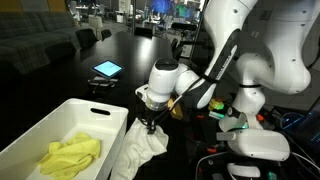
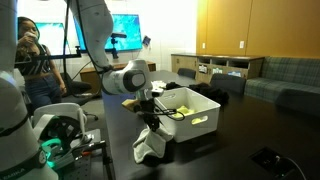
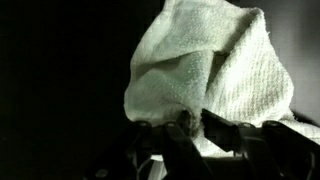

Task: Put the yellow and white cloths in the storage box and put the marker in the mug cup

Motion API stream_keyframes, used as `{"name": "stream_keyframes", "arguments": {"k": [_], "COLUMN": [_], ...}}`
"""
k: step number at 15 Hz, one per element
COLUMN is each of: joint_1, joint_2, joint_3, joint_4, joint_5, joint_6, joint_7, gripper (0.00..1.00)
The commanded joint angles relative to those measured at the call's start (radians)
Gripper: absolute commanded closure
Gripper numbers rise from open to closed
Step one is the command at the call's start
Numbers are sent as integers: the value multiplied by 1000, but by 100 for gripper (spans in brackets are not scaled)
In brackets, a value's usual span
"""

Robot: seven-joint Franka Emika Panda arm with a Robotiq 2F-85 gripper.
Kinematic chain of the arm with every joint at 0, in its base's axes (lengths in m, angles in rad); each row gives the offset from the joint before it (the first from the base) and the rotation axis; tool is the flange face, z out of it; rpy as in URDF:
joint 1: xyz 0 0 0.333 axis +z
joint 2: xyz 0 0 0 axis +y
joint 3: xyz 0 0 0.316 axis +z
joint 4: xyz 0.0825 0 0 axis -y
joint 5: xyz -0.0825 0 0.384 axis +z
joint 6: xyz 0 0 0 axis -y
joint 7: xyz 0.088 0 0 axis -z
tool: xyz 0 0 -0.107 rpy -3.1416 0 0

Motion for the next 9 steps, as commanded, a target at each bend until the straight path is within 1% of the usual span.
{"name": "stream_keyframes", "arguments": {"k": [1,3,4,5,8,9], "joint_1": [120,182,202,202,172,157], "joint_2": [-125,-182,-221,-270,-430,-479], "joint_3": [-151,-240,-278,-291,-298,-293], "joint_4": [-67,-82,-91,-106,-159,-168], "joint_5": [-131,-225,-286,-373,-556,-605], "joint_6": [-45,-75,-91,-111,-130,-143], "joint_7": [270,419,497,576,652,707], "gripper": [92,92,92,92,92,91]}}
